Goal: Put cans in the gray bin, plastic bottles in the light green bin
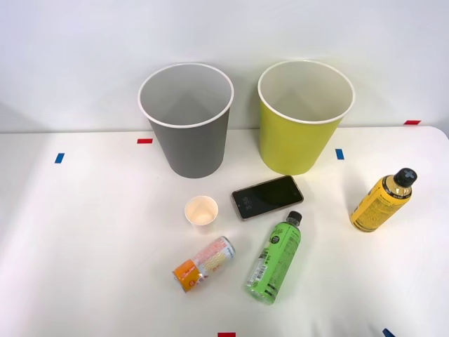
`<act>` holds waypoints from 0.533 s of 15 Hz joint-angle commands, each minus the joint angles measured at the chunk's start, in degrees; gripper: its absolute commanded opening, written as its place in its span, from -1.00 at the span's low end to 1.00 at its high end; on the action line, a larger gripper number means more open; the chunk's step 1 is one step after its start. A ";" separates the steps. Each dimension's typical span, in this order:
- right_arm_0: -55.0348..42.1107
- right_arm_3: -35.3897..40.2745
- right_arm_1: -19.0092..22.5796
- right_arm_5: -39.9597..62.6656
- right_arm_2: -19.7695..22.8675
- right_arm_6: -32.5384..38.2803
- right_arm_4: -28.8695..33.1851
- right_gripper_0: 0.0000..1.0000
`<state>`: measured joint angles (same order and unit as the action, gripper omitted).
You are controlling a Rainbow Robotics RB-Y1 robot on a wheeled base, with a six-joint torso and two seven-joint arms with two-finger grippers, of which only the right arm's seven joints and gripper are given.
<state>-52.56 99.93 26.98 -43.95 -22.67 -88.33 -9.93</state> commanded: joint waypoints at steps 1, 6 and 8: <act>0.00 0.00 0.00 0.00 0.00 0.00 0.00 1.00; 0.00 0.00 0.00 0.00 0.00 0.00 0.00 1.00; 0.00 0.00 0.00 0.00 0.00 0.00 0.00 1.00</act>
<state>-52.56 99.93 26.98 -43.95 -22.67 -88.33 -9.93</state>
